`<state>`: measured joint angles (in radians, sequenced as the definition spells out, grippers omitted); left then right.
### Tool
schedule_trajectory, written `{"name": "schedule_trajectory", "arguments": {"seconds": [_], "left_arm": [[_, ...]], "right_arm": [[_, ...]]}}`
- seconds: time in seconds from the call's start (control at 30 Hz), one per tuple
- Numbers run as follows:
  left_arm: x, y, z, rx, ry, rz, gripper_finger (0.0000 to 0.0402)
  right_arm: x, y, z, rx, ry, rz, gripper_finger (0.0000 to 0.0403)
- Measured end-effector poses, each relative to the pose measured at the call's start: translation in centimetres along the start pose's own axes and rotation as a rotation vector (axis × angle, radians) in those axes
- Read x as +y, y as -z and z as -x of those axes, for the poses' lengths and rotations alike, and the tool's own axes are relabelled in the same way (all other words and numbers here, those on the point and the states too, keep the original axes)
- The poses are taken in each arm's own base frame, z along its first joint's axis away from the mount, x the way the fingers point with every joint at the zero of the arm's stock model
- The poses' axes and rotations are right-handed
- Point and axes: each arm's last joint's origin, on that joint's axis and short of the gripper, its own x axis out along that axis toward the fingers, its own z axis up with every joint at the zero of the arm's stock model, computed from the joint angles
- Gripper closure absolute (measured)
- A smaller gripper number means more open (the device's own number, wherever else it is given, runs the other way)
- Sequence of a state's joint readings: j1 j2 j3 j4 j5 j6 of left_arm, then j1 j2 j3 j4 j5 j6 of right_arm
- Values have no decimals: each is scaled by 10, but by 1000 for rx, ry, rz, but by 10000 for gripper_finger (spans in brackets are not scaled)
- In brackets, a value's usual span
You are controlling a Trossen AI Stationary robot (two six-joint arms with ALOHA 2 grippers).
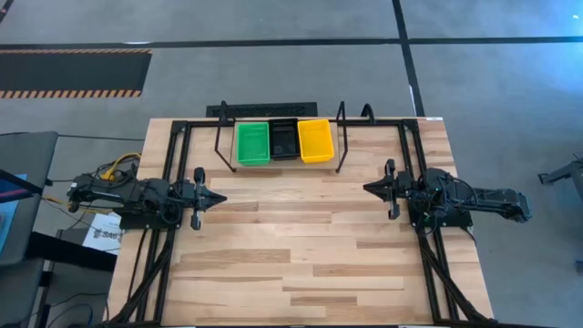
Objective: Stack baskets on shelf by color
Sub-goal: Return to Home Position
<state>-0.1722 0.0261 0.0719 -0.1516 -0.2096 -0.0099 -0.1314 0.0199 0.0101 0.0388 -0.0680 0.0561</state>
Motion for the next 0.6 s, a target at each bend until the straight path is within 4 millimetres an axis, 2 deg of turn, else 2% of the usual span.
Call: {"name": "schedule_trajectory", "arguments": {"seconds": [0.6], "left_arm": [[0, 0, 0, 0, 0, 1, 401]], "right_arm": [[0, 0, 0, 1, 0, -5, 359]]}}
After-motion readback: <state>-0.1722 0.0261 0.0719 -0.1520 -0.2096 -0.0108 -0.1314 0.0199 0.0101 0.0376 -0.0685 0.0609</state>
